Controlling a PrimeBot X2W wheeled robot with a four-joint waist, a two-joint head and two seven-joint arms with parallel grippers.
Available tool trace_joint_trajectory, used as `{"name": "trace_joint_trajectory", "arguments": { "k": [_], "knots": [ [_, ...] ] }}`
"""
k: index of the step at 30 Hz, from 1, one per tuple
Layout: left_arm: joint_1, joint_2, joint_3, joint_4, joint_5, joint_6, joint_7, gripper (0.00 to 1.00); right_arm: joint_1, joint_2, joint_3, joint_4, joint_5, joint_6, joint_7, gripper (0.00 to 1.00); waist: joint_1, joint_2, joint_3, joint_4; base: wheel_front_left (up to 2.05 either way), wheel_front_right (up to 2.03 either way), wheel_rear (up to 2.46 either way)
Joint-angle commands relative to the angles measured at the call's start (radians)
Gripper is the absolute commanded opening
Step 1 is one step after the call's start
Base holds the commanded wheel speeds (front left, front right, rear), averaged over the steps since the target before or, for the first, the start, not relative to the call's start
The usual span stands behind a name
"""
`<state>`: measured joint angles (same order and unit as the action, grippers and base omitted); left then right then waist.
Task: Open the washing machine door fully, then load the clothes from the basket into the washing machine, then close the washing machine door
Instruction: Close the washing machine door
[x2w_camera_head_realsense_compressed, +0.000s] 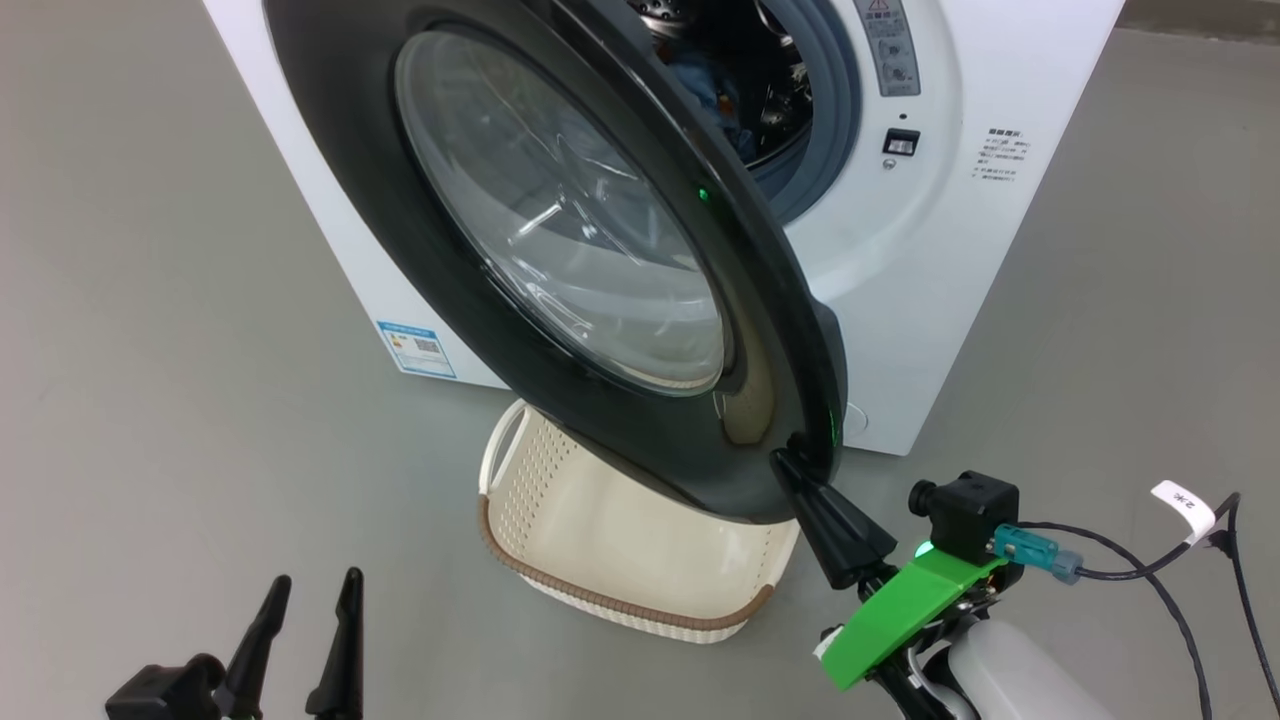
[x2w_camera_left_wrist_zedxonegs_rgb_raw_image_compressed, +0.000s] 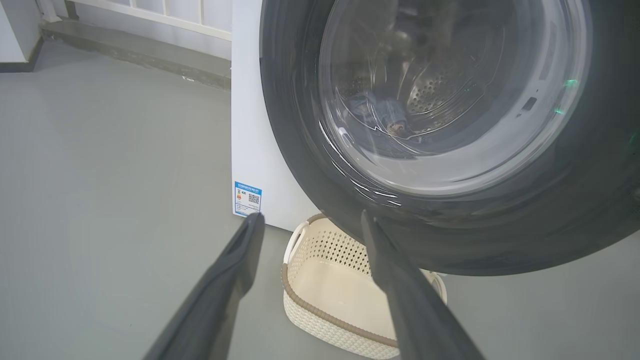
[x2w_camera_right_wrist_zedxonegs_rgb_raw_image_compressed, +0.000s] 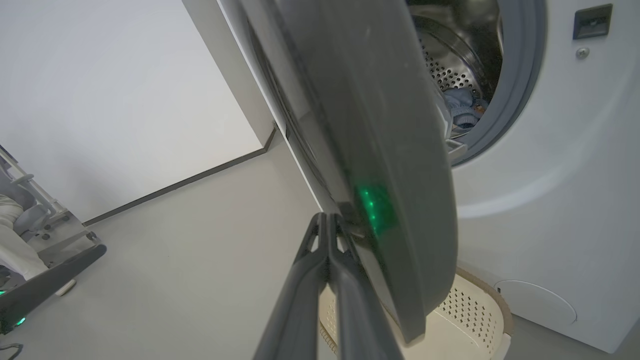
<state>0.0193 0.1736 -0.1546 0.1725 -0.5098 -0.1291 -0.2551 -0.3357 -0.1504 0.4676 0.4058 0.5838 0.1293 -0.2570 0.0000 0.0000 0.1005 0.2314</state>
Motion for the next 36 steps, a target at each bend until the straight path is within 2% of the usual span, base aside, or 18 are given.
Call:
{"name": "trace_joint_trajectory", "arguments": {
  "k": [1,19,36],
  "knots": [
    [-0.046,0.014,0.033,-0.019,-0.004,-0.002,-0.007,1.00,-0.040,0.010,0.002,-0.021,-0.014,0.001,-0.005,0.00,0.0000,0.0000,0.004,0.001,0.00,0.00,0.00],
    [-0.105,0.013,0.029,-0.040,-0.006,-0.002,-0.007,1.00,-0.142,-0.022,-0.125,-0.007,-0.055,0.001,-0.005,0.00,0.0000,0.0000,0.100,0.014,0.00,0.00,0.00],
    [-0.221,-0.001,-0.031,-0.055,-0.017,-0.002,-0.007,1.00,-0.352,-0.065,-0.272,0.052,-0.113,0.001,-0.005,0.00,0.0000,0.0000,0.227,0.077,0.00,0.00,0.00]
  ]
}}
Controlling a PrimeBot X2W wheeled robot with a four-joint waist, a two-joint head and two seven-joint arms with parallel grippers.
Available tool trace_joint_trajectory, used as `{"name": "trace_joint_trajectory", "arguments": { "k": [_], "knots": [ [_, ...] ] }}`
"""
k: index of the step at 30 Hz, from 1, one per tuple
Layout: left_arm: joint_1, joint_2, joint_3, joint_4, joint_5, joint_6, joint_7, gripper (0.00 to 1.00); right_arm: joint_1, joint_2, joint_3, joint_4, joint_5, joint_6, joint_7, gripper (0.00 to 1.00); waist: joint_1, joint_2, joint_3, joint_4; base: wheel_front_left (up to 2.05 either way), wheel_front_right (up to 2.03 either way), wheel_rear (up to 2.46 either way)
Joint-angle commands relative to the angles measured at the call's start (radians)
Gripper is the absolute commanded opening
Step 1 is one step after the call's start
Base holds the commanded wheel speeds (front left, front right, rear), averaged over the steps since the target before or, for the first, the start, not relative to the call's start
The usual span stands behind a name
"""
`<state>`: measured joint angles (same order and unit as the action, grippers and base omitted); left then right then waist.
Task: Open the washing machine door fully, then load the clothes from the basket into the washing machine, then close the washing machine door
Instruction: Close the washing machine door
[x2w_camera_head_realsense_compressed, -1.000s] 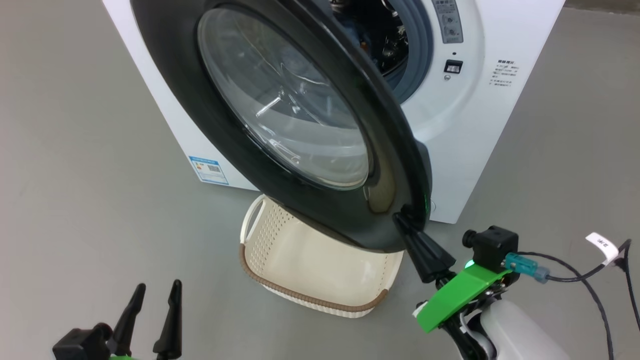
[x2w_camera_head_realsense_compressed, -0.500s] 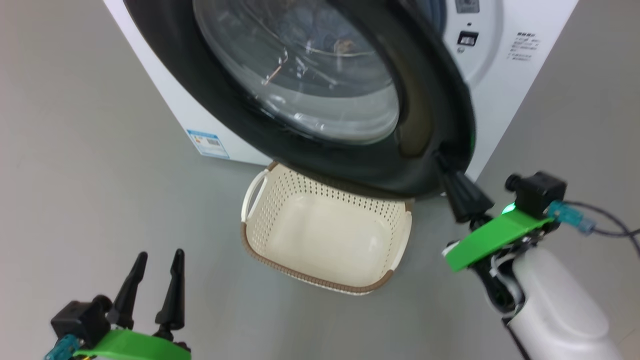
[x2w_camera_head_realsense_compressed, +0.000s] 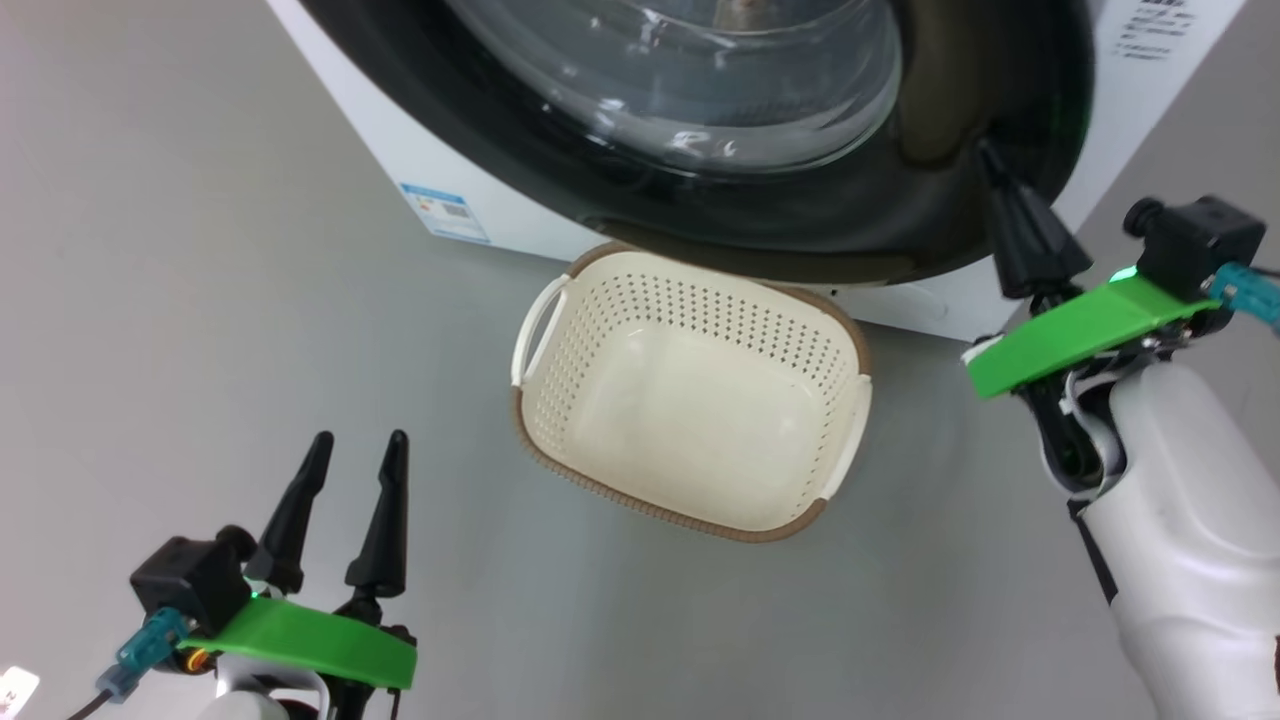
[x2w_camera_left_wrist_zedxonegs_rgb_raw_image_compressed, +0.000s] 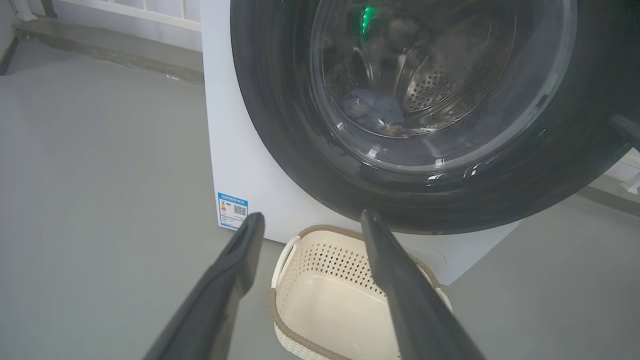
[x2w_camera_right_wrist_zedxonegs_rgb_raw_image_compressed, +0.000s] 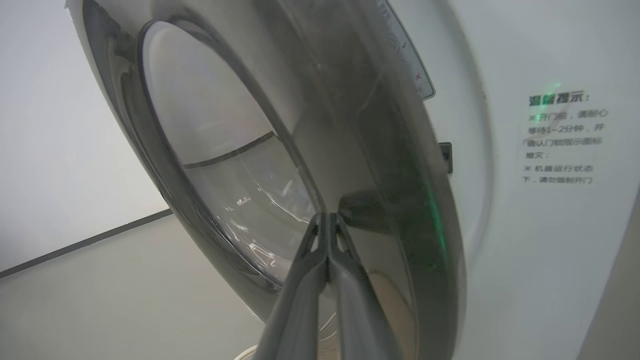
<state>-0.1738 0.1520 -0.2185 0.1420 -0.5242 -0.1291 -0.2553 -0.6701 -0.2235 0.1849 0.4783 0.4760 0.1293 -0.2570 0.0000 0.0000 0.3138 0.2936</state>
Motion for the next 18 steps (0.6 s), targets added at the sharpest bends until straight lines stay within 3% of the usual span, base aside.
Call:
{"name": "trace_joint_trajectory", "arguments": {
  "k": [1,18],
  "knots": [
    [-0.032,0.021,0.028,-0.025,-0.004,-0.002,-0.006,1.00,-0.026,0.007,0.003,-0.016,-0.008,0.001,-0.005,0.00,0.0000,0.0000,0.018,0.020,0.00,0.00,0.00],
    [-0.067,0.024,-0.002,-0.038,-0.008,-0.002,-0.006,1.00,-0.165,0.002,-0.120,0.019,-0.053,0.001,-0.005,0.00,0.0000,0.0000,0.058,0.060,0.00,0.00,0.00]
  ]
}}
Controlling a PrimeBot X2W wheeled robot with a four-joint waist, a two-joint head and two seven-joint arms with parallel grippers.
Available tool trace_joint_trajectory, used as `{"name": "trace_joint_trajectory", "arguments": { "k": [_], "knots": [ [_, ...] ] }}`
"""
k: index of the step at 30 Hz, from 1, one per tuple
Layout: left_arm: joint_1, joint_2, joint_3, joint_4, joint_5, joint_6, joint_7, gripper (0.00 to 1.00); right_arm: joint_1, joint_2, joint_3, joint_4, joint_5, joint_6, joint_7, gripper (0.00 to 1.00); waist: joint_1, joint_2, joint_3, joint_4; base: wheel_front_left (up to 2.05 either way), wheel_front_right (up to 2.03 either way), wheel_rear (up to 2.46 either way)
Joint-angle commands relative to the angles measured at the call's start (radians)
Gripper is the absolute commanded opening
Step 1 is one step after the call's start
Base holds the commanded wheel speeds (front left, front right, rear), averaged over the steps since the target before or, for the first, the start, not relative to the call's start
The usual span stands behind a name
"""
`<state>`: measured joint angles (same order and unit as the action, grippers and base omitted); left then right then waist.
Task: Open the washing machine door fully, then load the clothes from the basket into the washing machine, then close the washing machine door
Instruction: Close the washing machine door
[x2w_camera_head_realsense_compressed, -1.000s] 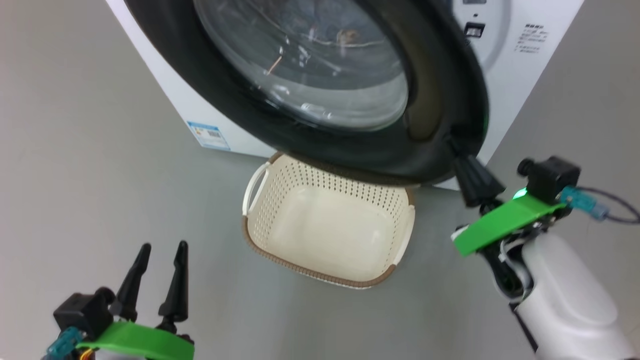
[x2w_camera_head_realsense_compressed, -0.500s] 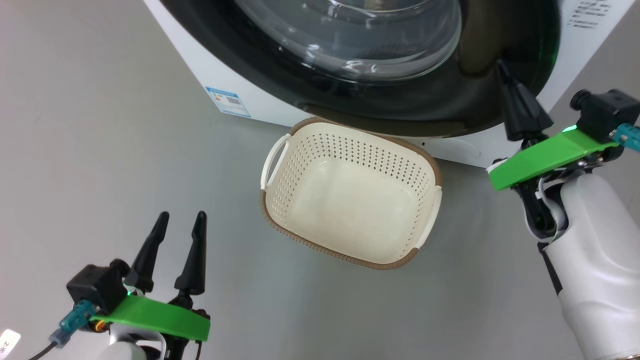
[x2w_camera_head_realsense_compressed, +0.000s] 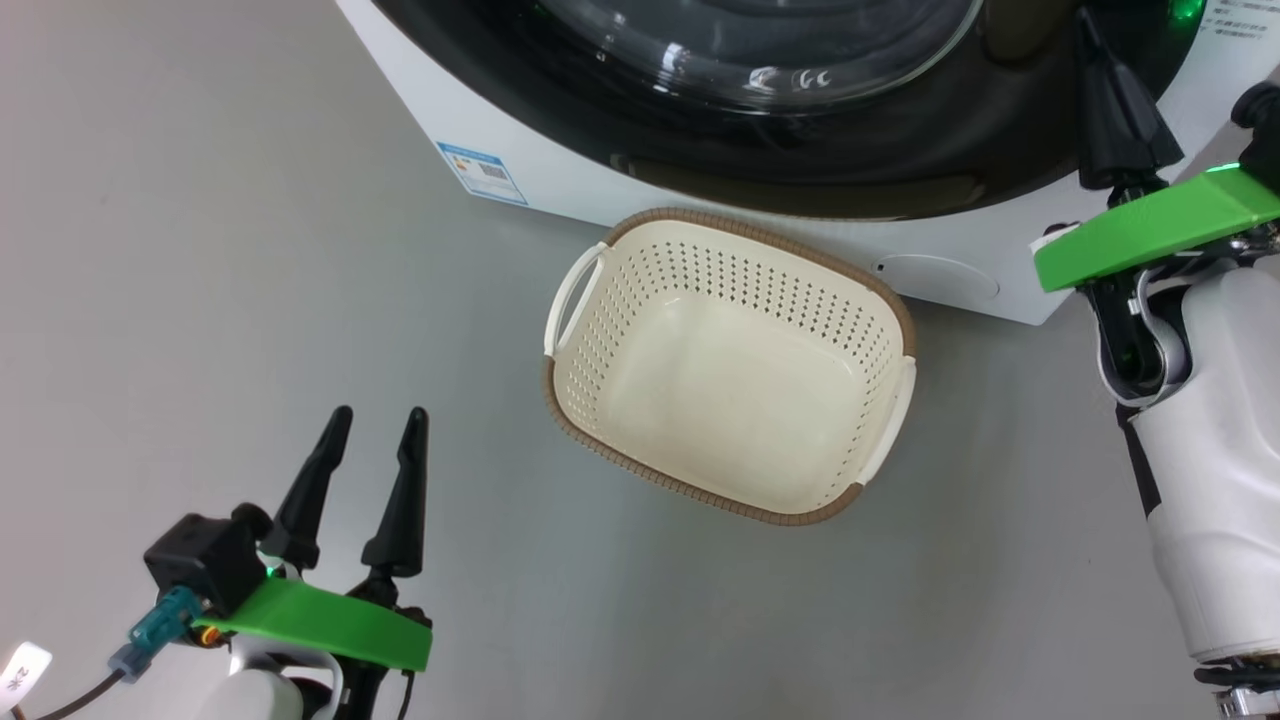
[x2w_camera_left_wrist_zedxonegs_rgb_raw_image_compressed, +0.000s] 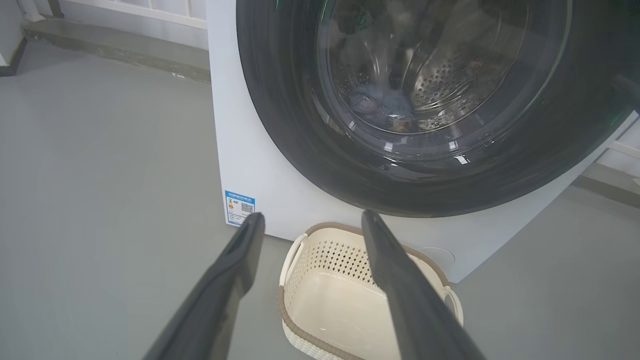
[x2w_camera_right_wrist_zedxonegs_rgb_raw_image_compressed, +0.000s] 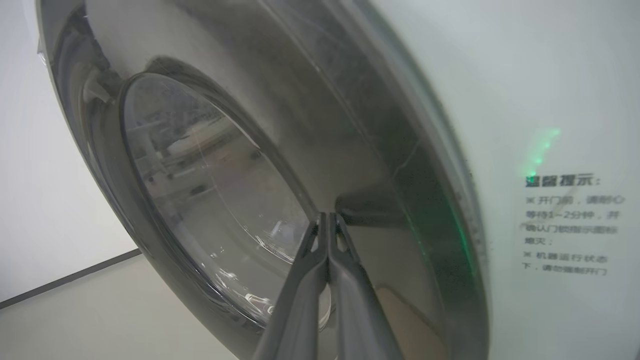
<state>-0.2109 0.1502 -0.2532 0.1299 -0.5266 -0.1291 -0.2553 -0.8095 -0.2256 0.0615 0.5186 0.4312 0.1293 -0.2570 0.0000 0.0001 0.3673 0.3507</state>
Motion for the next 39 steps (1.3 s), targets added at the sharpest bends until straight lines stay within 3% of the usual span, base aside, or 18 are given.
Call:
{"name": "trace_joint_trajectory", "arguments": {
  "k": [1,9,19,20,23,24,25,26,39],
  "knots": [
    [-0.031,0.025,0.031,-0.026,-0.006,-0.002,-0.006,1.00,-0.032,0.004,-0.002,-0.020,-0.011,0.001,-0.005,0.00,0.0000,-0.0001,0.007,0.004,0.00,0.00,0.00],
    [-0.046,0.026,0.023,-0.028,-0.008,-0.002,-0.006,1.00,-0.074,0.012,-0.045,-0.011,-0.028,0.001,-0.005,0.00,0.0000,-0.0001,0.026,0.009,0.00,0.00,0.00],
    [-0.038,0.031,0.035,-0.005,-0.004,-0.002,-0.006,1.00,-0.006,0.030,0.025,-0.010,-0.020,0.001,-0.005,0.00,0.0000,-0.0001,-0.012,-0.013,0.00,0.00,0.00],
    [-0.035,0.033,0.037,-0.001,-0.004,-0.002,-0.006,1.00,0.010,0.032,0.034,-0.010,-0.018,0.001,-0.005,0.05,0.0000,-0.0001,-0.020,-0.016,0.00,0.00,0.00],
    [-0.025,0.039,0.046,0.011,-0.002,-0.002,-0.006,1.00,0.058,0.038,0.065,-0.009,-0.013,0.001,-0.005,0.41,0.0000,-0.0001,-0.044,-0.031,0.00,0.00,0.00],
    [-0.022,0.041,0.050,0.015,-0.001,-0.002,-0.006,1.00,0.073,0.040,0.073,-0.008,-0.010,0.001,-0.005,0.57,0.0000,-0.0001,-0.052,-0.036,0.00,0.00,0.00],
    [-0.018,0.044,0.053,0.019,-0.001,-0.002,-0.006,1.00,0.087,0.043,0.080,-0.008,-0.008,0.001,-0.005,0.89,0.0000,-0.0001,-0.059,-0.042,0.00,0.00,0.00],
    [-0.015,0.047,0.056,0.023,0.000,-0.002,-0.006,1.00,0.101,0.045,0.088,-0.009,-0.006,0.001,-0.005,1.00,0.0000,-0.0001,-0.068,-0.048,0.00,0.00,0.00],
    [0.028,0.093,0.085,0.058,0.008,-0.002,-0.006,1.00,0.274,0.065,0.103,-0.038,0.022,0.001,-0.005,1.00,0.0000,-0.0001,-0.168,-0.131,0.00,0.00,0.00]
  ]
}}
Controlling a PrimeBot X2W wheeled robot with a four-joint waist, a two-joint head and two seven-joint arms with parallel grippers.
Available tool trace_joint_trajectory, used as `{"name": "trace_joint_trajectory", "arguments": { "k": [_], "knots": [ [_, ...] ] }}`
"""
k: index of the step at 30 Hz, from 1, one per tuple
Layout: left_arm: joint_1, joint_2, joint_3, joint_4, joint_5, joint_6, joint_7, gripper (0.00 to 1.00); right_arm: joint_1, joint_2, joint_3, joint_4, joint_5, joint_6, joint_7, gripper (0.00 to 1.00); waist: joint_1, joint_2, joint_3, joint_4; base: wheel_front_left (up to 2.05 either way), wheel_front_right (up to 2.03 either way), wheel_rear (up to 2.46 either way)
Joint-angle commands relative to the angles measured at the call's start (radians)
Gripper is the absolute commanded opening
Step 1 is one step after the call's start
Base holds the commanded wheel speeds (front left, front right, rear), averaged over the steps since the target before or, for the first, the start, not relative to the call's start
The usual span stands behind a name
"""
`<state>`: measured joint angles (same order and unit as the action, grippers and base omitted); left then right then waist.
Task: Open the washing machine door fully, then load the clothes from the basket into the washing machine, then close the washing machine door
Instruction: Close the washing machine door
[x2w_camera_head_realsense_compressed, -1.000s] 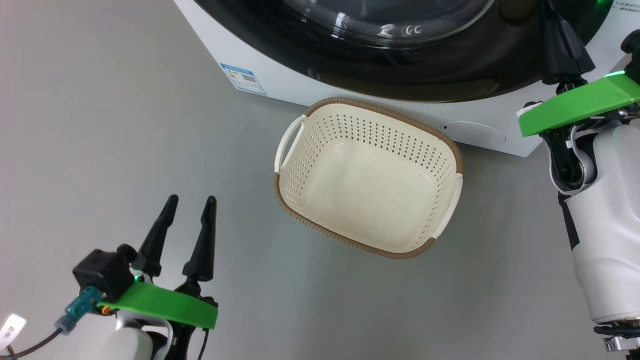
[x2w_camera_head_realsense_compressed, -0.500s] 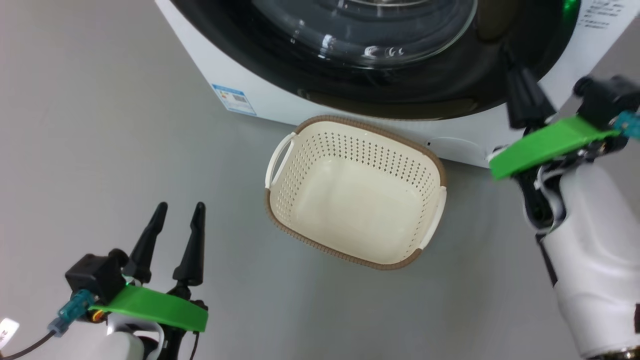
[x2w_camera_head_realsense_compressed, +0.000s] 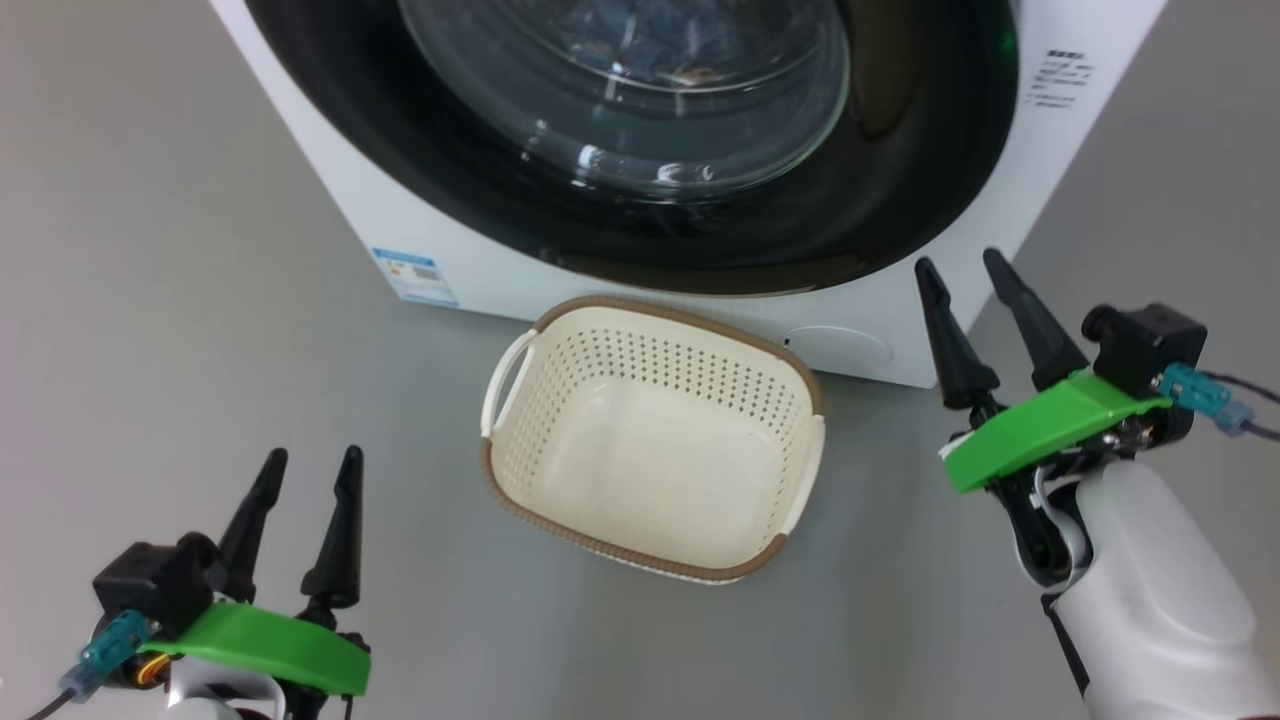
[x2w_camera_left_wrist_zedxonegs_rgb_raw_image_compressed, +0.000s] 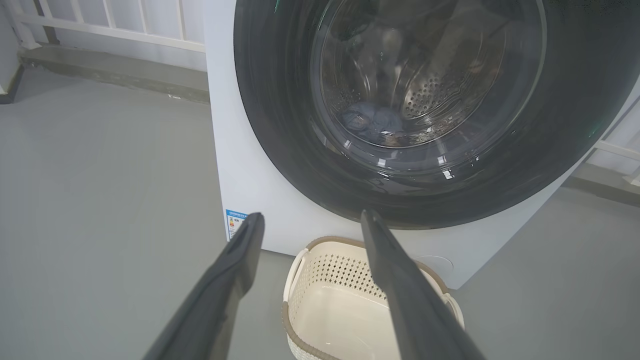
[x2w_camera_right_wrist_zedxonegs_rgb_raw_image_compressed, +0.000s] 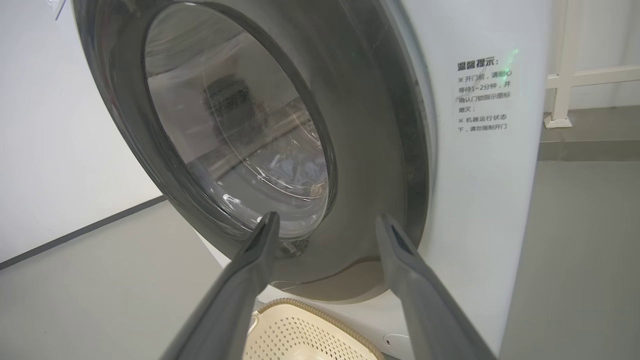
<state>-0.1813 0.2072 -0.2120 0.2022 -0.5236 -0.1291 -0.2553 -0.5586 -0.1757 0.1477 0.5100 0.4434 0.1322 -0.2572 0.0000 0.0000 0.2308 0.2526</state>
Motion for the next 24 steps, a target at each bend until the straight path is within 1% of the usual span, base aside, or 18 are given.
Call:
{"name": "trace_joint_trajectory", "arguments": {
  "k": [1,15,24],
  "knots": [
    [0.001,0.039,0.046,-0.013,0.005,-0.002,-0.006,1.00,0.036,0.015,0.014,-0.033,0.011,-0.002,-0.005,1.00,0.0000,0.0000,-0.038,-0.040,0.00,0.00,0.00],
    [0.049,0.083,0.080,-0.001,0.002,-0.002,-0.006,1.00,0.206,0.016,-0.027,-0.070,0.012,-0.002,-0.005,1.00,0.0000,0.0000,-0.113,-0.156,0.00,0.00,0.00],
    [0.089,0.088,0.106,0.004,0.008,-0.002,-0.006,1.00,0.284,0.010,-0.056,-0.080,0.014,-0.002,-0.005,1.00,0.0000,0.0000,-0.150,-0.207,0.00,0.00,0.00]
  ]
}}
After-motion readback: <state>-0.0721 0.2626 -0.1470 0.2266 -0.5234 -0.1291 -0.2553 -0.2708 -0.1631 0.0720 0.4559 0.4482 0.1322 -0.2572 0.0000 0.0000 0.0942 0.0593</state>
